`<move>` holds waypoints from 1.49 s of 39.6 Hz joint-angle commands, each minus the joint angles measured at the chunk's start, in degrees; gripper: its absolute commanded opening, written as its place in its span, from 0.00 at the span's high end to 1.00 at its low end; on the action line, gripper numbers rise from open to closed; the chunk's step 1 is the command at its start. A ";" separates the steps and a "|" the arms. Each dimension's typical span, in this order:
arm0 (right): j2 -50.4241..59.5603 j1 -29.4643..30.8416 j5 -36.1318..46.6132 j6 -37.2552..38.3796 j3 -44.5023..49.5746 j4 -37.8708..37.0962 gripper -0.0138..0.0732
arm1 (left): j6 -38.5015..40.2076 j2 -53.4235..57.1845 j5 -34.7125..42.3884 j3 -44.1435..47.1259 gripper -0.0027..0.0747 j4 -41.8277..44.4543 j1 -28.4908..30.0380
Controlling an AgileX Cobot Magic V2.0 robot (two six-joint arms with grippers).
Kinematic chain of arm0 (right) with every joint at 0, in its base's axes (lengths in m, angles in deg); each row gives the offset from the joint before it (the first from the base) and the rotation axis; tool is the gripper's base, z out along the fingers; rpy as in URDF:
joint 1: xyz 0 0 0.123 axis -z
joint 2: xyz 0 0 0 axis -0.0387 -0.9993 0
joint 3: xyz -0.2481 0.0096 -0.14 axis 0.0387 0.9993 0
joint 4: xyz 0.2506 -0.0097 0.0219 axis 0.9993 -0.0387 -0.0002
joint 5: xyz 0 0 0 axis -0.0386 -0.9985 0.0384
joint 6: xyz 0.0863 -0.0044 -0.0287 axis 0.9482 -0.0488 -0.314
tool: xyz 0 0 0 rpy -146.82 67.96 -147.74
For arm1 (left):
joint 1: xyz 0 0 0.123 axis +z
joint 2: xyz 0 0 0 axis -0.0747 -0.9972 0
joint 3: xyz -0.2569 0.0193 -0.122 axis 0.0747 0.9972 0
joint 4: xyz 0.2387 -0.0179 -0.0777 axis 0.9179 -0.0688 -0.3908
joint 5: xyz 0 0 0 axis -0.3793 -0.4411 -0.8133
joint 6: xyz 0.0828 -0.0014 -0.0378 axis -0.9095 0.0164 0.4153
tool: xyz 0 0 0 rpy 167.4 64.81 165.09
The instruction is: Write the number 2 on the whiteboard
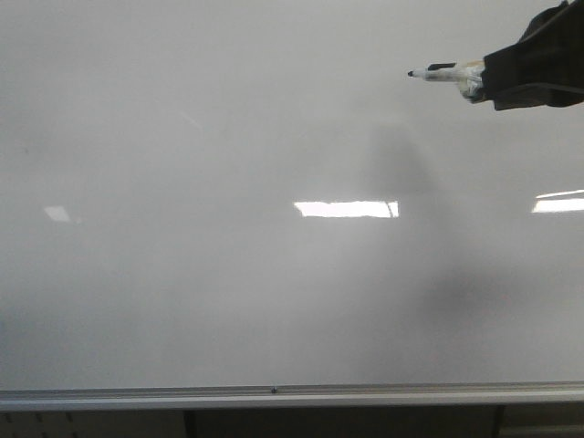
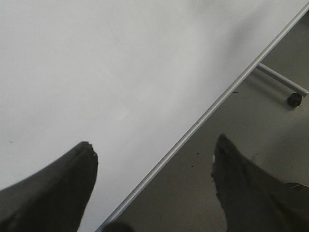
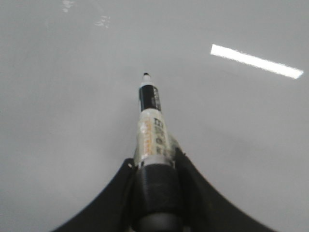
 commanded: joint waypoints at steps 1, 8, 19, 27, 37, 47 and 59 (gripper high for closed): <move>-1.15 0.85 4.95 -1.03 -3.43 -0.03 0.85 | 0.78 0.75 3.47 -1.55 0.33 -1.81 0.30; -4.96 2.65 4.94 -1.03 -5.96 -0.03 0.91 | 0.78 0.75 3.47 -1.55 0.33 -1.81 0.30; -6.19 9.73 -1.02 -1.03 -6.95 1.15 0.92 | 0.78 0.75 3.37 -1.55 0.33 -1.81 0.30; -7.86 7.12 -8.58 -0.98 -6.90 1.09 0.92 | 0.78 0.75 3.60 -1.55 0.33 -1.81 0.30; -10.75 5.39 -5.46 -0.98 -6.95 1.09 0.92 | 0.78 0.75 3.80 -1.55 0.33 -1.81 0.30; -10.75 13.08 -9.14 -0.98 -6.95 1.09 0.92 | 0.78 0.75 3.80 -1.55 0.33 -1.81 0.30; -2.51 8.31 -15.91 -0.98 -6.99 1.09 0.92 | 0.56 0.75 4.16 -1.55 0.33 -1.59 0.30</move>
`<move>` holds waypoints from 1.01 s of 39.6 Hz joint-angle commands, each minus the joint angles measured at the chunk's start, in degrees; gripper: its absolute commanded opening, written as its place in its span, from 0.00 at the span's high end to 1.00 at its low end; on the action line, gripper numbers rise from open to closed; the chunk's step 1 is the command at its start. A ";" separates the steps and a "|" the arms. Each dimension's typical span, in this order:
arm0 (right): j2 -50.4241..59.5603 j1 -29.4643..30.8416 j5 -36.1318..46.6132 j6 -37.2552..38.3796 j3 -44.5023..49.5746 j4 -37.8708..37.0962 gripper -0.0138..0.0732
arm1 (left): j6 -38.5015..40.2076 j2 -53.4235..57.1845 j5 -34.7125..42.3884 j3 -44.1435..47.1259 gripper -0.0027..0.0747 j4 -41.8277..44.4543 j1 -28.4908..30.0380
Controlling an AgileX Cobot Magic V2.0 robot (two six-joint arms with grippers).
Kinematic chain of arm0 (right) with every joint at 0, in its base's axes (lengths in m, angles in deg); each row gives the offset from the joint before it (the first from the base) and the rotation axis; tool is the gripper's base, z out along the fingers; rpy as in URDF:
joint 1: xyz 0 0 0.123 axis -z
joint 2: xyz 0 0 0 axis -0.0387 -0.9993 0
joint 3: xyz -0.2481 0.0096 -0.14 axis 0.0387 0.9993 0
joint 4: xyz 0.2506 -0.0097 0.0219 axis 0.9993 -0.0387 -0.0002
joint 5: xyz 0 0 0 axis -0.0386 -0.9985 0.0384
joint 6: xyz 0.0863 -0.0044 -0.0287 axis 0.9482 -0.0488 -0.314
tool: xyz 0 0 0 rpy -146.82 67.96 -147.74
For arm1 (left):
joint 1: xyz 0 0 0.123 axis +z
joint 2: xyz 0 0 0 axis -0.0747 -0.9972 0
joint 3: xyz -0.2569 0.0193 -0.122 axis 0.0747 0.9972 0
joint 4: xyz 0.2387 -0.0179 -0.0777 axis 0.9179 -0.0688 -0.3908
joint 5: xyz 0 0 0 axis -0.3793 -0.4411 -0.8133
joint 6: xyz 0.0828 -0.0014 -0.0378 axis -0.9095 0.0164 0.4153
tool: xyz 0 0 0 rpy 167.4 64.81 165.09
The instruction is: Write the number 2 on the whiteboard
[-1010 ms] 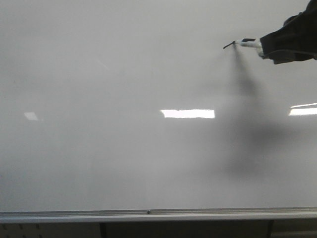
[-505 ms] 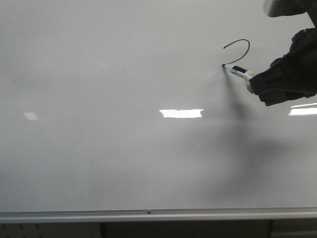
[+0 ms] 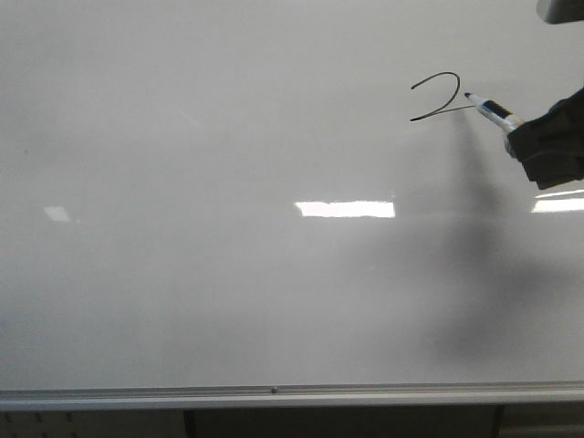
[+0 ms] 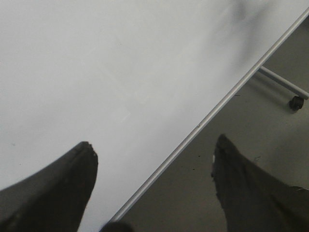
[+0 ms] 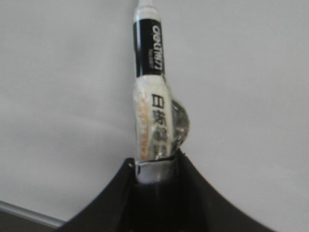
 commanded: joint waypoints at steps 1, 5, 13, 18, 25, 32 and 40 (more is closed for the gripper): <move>6.82 -1.95 -4.06 -0.30 -1.89 0.03 0.92 | -0.07 0.75 3.37 -1.55 0.33 -1.59 0.30; 11.74 -5.26 -14.81 -0.52 -2.46 -0.15 0.92 | -3.00 0.08 2.71 -1.84 0.33 -1.95 -1.06; 14.25 -12.47 -39.09 -7.23 -8.64 -0.30 0.92 | -8.13 -4.67 -1.26 -4.87 0.33 -1.95 -9.26; 14.24 -16.57 -51.02 -13.75 -12.74 -0.24 0.92 | -11.44 -8.55 -3.13 -7.57 0.33 -1.95 -15.98; 14.30 -19.99 -55.08 -17.61 -16.02 1.37 0.92 | -14.44 -15.29 -3.68 -11.14 0.33 -1.95 -25.23; 14.30 -20.84 -55.68 -23.44 -17.63 6.98 0.92 | -15.01 -21.32 -3.33 -14.61 0.33 -2.36 -30.45; 14.30 -20.84 -56.55 -30.77 -18.46 13.34 0.92 | -20.36 -25.25 -1.61 -15.83 0.33 -8.88 -30.93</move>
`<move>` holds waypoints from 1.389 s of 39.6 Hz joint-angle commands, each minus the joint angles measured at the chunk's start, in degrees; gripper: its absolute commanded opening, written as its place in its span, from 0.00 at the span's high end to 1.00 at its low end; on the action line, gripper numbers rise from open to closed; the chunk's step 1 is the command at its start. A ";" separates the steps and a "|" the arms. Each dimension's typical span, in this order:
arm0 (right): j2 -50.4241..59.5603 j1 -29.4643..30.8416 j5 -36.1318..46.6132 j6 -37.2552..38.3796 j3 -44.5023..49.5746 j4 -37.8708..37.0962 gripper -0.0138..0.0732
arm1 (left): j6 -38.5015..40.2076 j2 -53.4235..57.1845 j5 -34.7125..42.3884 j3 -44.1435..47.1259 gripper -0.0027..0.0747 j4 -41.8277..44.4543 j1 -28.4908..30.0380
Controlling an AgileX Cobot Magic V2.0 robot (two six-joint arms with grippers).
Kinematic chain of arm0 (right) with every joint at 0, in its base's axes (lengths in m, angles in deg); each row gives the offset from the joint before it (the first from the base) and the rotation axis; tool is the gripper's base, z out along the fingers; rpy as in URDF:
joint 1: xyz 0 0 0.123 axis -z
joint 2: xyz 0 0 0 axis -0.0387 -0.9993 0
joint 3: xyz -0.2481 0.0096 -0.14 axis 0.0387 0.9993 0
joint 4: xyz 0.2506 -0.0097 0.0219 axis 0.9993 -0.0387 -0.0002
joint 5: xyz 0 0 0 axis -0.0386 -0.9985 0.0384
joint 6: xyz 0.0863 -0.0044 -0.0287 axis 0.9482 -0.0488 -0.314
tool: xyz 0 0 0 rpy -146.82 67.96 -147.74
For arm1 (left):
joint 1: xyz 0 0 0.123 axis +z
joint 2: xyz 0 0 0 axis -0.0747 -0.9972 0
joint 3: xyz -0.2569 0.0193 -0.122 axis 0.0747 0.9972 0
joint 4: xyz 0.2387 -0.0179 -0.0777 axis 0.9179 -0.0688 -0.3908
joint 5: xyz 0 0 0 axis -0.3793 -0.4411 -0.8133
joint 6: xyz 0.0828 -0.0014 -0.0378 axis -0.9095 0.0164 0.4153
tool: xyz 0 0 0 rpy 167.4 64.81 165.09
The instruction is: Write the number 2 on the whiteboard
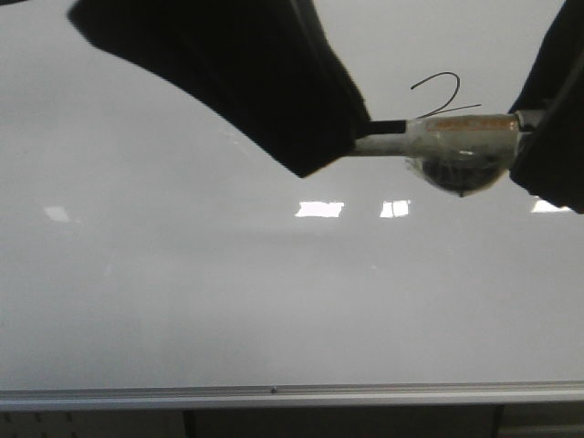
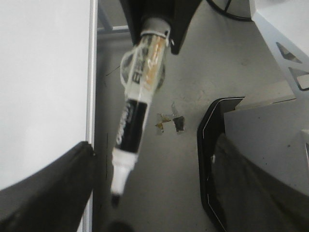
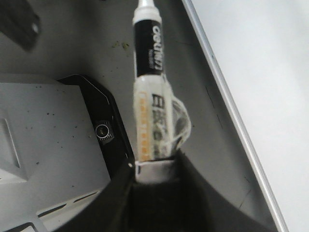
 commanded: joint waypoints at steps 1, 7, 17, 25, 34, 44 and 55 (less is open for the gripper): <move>1.17 -0.03 1.06 -3.47 -1.90 4.02 0.92 | -2.02 0.55 3.45 -2.07 0.33 -4.64 -0.44; 1.17 -0.03 1.38 -3.84 -1.90 4.47 0.92 | -2.39 -0.65 4.03 -2.07 0.36 -4.78 -0.44; 1.17 -0.03 1.98 -3.84 -1.90 4.47 0.92 | -2.54 -1.28 4.10 -2.07 0.56 -5.15 -0.44; 1.17 -0.03 2.56 -3.84 -1.90 4.54 0.92 | -2.54 -1.28 3.98 -2.07 0.80 -5.15 -0.44; 1.17 0.02 2.50 -3.84 -1.90 4.49 0.54 | -2.54 -1.28 3.98 -2.07 0.91 -5.15 -0.33; 4.21 3.82 1.79 -2.49 -1.90 1.19 0.29 | 0.36 -0.46 3.51 -2.07 0.91 -2.58 0.81; 14.22 18.95 0.34 2.83 -1.01 0.22 0.29 | 9.47 4.61 3.51 -1.80 0.91 4.94 8.35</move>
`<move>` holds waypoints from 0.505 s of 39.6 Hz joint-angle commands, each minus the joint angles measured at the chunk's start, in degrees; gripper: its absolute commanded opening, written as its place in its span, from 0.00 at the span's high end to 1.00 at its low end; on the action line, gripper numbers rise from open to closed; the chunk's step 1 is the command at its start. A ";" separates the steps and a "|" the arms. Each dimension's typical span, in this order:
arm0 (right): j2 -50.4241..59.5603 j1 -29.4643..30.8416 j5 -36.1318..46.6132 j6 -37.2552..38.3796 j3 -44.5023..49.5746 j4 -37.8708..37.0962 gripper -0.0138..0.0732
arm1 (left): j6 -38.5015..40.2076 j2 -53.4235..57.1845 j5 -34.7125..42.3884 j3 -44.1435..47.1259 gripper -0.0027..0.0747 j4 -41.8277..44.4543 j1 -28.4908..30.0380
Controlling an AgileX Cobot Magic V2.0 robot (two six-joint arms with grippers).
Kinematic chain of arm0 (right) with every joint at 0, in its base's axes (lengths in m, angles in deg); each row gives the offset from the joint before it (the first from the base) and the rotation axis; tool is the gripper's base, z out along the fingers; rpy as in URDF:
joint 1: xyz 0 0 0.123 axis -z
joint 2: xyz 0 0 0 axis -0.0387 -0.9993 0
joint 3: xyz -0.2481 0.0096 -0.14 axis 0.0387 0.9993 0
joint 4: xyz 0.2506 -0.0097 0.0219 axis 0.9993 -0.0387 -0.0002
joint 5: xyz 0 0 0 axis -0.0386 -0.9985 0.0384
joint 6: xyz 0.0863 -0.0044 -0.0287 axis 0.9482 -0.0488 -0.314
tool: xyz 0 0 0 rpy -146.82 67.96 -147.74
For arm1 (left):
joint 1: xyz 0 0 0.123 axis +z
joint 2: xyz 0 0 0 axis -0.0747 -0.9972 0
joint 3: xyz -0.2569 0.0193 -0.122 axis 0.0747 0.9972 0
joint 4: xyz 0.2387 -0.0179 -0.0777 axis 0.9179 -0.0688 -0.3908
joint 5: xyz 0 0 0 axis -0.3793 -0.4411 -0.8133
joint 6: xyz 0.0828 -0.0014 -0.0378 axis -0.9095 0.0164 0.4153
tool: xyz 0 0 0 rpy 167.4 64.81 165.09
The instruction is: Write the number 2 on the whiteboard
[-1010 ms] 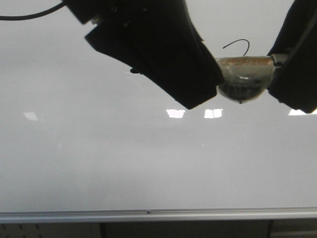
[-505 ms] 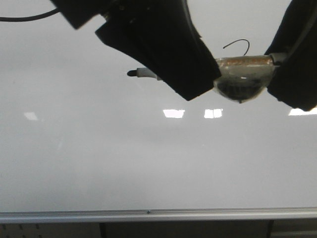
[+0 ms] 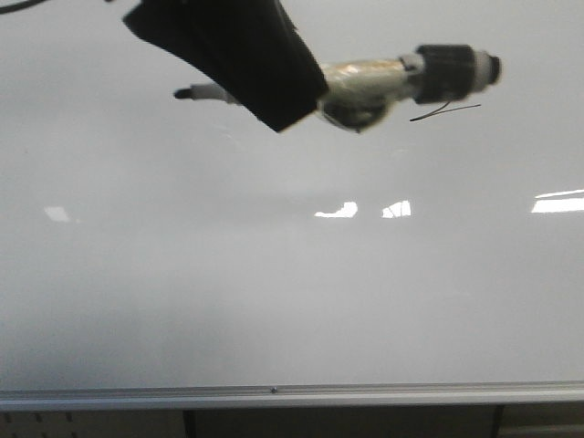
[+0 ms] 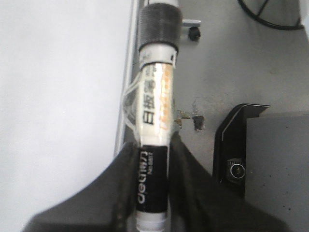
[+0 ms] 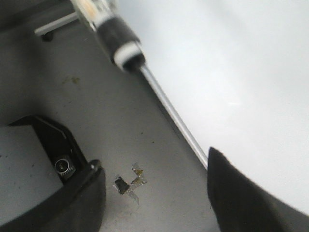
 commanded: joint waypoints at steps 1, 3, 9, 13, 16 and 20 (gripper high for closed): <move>3.30 5.25 1.44 2.76 -0.76 0.54 0.29 | 4.93 4.43 1.72 -1.25 0.91 2.05 3.31; 4.26 7.77 1.52 4.01 -0.39 0.54 0.29 | 7.14 5.53 1.72 -0.75 0.90 3.25 5.33; 5.82 12.17 1.58 4.89 0.02 0.60 0.29 | 12.28 9.43 4.40 2.64 0.89 4.10 13.07; 5.84 12.29 1.86 4.89 0.02 0.60 0.29 | 17.19 12.20 10.95 7.19 0.89 4.10 19.90; 5.84 12.29 1.92 4.89 0.02 0.66 0.29 | 20.45 13.40 17.79 10.86 0.89 3.65 25.01; 5.84 12.29 2.31 4.89 0.02 0.70 0.29 | 21.85 13.14 25.75 15.07 0.89 0.11 30.39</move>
